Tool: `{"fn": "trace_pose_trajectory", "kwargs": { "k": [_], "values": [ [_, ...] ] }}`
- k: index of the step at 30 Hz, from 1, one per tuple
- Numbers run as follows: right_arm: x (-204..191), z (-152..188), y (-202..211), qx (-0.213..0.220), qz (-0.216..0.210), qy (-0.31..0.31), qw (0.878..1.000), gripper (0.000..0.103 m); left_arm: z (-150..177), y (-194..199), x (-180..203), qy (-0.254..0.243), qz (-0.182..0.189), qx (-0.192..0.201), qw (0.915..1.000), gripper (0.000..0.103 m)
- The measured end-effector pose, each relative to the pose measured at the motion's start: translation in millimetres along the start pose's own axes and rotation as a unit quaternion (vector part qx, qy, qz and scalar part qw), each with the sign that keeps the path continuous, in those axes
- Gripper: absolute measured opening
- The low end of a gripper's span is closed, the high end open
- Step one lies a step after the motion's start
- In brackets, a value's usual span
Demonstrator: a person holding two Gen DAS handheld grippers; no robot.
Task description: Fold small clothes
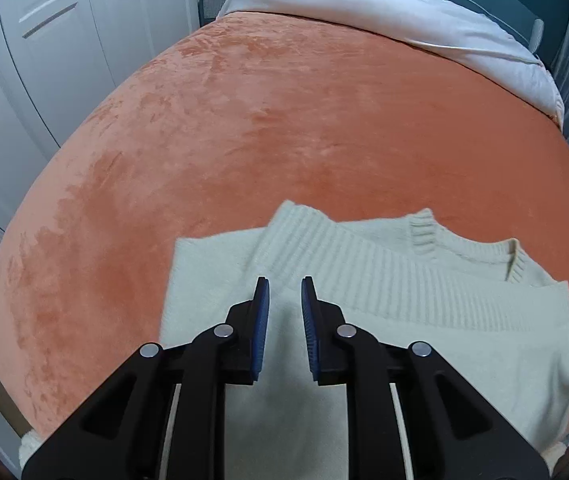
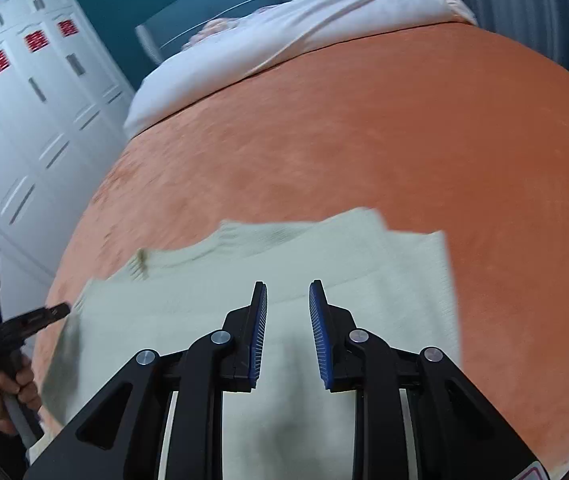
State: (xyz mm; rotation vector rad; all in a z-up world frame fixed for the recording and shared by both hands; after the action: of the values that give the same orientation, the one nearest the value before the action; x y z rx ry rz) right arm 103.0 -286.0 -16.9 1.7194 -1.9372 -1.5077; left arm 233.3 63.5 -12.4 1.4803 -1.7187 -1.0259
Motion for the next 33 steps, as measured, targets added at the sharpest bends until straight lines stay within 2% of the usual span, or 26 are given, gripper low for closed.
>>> {"fn": "trace_pose_trajectory", "kwargs": {
  "k": [3, 6, 10, 12, 14, 15, 17, 19, 21, 23, 26, 27, 28, 29, 30, 31, 32, 33],
  "values": [
    [-63.1, 44.9, -5.5, -0.048, -0.064, 0.048, 0.996, 0.023, 11.1, 19.4, 19.2, -0.012, 0.013, 0.007, 0.9998, 0.017],
    [-106.3, 86.3, -12.8, -0.096, -0.116, 0.067, 0.986, 0.023, 25.5, 25.9, 39.2, -0.03, 0.026, -0.003, 0.9992, 0.017],
    [-143.7, 139.4, -18.9, -0.145, -0.143, 0.097, 0.974, 0.023, 49.4, 30.9, 59.6, -0.033, 0.055, -0.019, 0.9977, 0.017],
    [-148.6, 157.2, -20.9, -0.155, -0.136, 0.116, 0.972, 0.023, 63.5, 29.6, 65.8, -0.033, 0.071, -0.031, 0.9964, 0.017],
    [-138.8, 161.2, -24.5, -0.152, -0.108, 0.124, 0.975, 0.022, 77.7, 21.2, 62.7, -0.034, 0.068, -0.05, 0.9958, 0.017],
    [-122.4, 156.7, -24.3, -0.146, -0.091, 0.116, 0.978, 0.011, 83.7, 16.5, 56.1, -0.03, 0.06, -0.056, 0.9961, 0.017],
    [-91.0, 145.0, -21.6, -0.139, -0.079, 0.078, 0.984, 0.0, 97.1, 12.4, 31.9, -0.011, 0.054, -0.058, 0.9968, 0.017],
    [-29.0, 124.8, -3.4, -0.104, -0.015, 0.033, 0.994, 0.001, 108.8, 14.9, 5.0, 0.004, 0.056, -0.05, 0.9971, 0.012],
    [36.5, 111.1, 16.6, -0.08, 0.033, -0.022, 0.996, 0.0, 120.1, 16.7, -14.9, 0.014, 0.059, -0.05, 0.9969, 0.008],
    [83.6, 106.3, 36.8, -0.068, 0.035, -0.079, 0.994, 0.0, 130.8, 17.5, -31.3, 0.04, 0.069, -0.054, 0.9954, 0.006],
    [98.5, 103.8, 57.6, -0.059, 0.023, -0.111, 0.992, 0.0, 136.2, 24.5, -45.9, 0.099, 0.104, -0.036, 0.989, 0.006],
    [95.1, 103.7, 62.8, -0.051, 0.033, -0.106, 0.993, 0.016, 136.7, 30.5, -48.3, 0.115, 0.108, -0.027, 0.9871, 0.006],
    [94.2, 104.3, 72.9, -0.034, 0.05, -0.098, 0.993, 0.02, 136.9, 37.3, -50.8, 0.126, 0.105, -0.016, 0.9863, 0.015],
    [92.3, 102.0, 78.6, -0.024, 0.047, -0.096, 0.994, 0.034, 136.5, 45.1, -54.0, 0.137, 0.1, -0.001, 0.9855, 0.034],
    [92.6, 102.1, 83.5, -0.014, 0.045, -0.098, 0.994, 0.051, 136.0, 50.6, -56.7, 0.149, 0.096, 0.014, 0.9841, 0.043],
    [89.4, 99.0, 82.1, 0.0, 0.054, -0.101, 0.993, 0.058, 137.8, 54.1, -59.9, 0.161, 0.098, 0.023, 0.9819, 0.052],
    [90.6, 95.3, 79.1, 0.01, 0.063, -0.103, 0.993, 0.064, 140.0, 53.0, -61.9, 0.169, 0.097, 0.019, 0.9806, 0.055],
    [94.0, 93.9, 75.7, 0.011, 0.071, -0.104, 0.992, 0.065, 142.6, 48.9, -63.4, 0.175, 0.097, 0.012, 0.9796, 0.055]
  ]
}}
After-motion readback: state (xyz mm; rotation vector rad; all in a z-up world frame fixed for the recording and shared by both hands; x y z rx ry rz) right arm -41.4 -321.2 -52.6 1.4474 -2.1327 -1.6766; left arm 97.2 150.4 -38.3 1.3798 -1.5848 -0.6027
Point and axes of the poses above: each gripper's, at about its wrist camera, not at the fingertips, and y roughly against the way its jaws point, x to its right, z to its underside, the point moved 4 cm from there along -y, roughly the way its jaws point, and after that the axes turned 11 degrees about -y, right-handed, at the moved point
